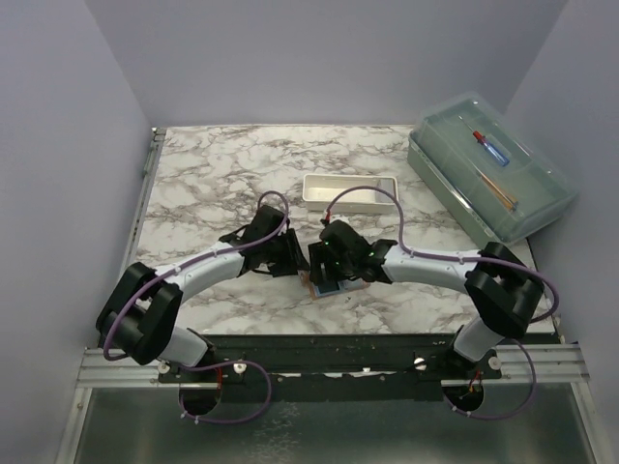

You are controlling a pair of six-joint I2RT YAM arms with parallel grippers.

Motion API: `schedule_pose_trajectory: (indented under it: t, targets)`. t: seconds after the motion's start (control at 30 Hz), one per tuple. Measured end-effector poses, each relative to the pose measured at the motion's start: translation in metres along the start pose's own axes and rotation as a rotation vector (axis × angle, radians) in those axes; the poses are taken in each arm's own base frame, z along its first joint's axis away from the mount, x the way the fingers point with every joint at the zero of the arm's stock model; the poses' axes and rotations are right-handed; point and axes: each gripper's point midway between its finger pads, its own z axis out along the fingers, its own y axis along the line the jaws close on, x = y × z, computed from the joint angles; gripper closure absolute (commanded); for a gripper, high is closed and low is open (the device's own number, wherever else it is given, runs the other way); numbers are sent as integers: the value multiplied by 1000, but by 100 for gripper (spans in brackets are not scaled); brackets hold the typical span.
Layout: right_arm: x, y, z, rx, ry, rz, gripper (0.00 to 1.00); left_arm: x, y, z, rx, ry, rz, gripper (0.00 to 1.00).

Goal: Put the credit cards into the card holder
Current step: Insert the credit card into the card holder.

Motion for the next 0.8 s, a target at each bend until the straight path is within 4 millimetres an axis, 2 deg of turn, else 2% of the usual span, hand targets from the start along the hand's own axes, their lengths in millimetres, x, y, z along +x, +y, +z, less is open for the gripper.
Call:
schedule_pose_trajectory:
  t: [0.17,0.3,0.33,0.43,0.53,0.73,0.8]
  targets:
    - [9,9,14,117,19,-57,21,15,20,7,-48,43,9,69]
    - [9,5,21,214,15,-78,23,24,32,9,-72,63,9,70]
    - [10,3,21,231,12,-81,26,27,35,9,-77,68,7,70]
    - [11,-3,20,263,11,-74,43,31,41,8,-86,74,6,70]
    - [12,-5,20,275,10,-65,52,30,37,4,-74,63,11,70]
    - [10,-4,19,262,-15,-46,53,24,28,-6,-57,48,26,62]
    - [11,-3,16,239,-29,-38,53,16,18,-10,-37,30,37,60]
